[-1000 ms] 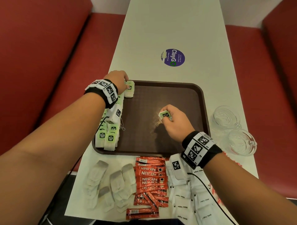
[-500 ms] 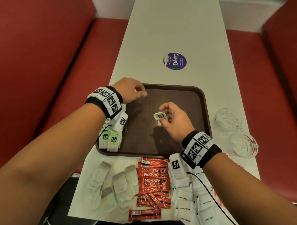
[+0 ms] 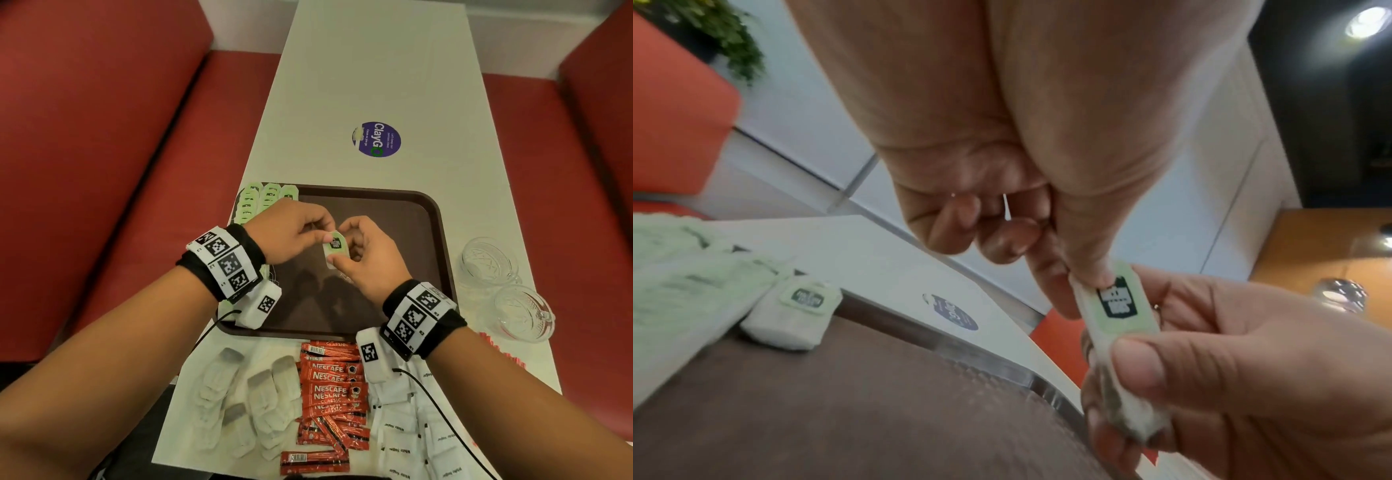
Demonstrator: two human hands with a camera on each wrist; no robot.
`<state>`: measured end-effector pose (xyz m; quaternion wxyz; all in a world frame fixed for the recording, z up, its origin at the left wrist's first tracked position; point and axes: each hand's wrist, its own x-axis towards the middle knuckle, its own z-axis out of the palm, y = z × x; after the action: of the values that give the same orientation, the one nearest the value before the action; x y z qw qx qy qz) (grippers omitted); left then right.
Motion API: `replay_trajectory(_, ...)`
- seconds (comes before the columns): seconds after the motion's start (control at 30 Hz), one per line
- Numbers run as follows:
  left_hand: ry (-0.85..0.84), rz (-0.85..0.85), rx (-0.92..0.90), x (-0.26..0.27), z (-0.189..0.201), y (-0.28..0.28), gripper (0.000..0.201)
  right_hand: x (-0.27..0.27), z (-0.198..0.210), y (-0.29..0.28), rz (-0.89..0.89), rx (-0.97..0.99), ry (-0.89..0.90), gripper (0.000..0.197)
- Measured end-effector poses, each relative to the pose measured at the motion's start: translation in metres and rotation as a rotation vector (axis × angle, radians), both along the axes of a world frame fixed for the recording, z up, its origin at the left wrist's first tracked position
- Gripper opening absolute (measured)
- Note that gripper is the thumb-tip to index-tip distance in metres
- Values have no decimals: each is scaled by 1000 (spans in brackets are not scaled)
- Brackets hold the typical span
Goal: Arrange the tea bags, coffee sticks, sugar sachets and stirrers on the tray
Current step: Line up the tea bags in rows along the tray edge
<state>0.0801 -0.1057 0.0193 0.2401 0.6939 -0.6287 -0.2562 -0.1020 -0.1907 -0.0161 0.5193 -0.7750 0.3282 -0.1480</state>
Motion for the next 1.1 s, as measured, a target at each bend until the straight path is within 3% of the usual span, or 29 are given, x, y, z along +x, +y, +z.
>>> replay_trajectory(0.1,30,174,-54,10,-7,-2,2,-3,-1,-1,13,23,20,47)
replay_trajectory(0.2,-63,345,-44,32,-11,-8,4,-12,-4,0,56,45,94,58)
replay_trajectory(0.4,-262,387,252,72,-39,-20,14,-27,-11,5,331,-13,359,32)
replay_trajectory(0.63,-256,531,245,86,-52,-47,11,-32,-16,11,618,-104,584,26)
replay_trajectory(0.8,-384,552,326,76,-51,-60,29,-34,-17,13,663,-140,636,12)
replay_trajectory(0.93,-472,431,480,61,-51,-69,41,-34,-14,15,680,-147,639,10)
replay_trajectory(1.1,-481,442,520,58,-54,-68,25,-34,-11,17,685,-170,647,14)
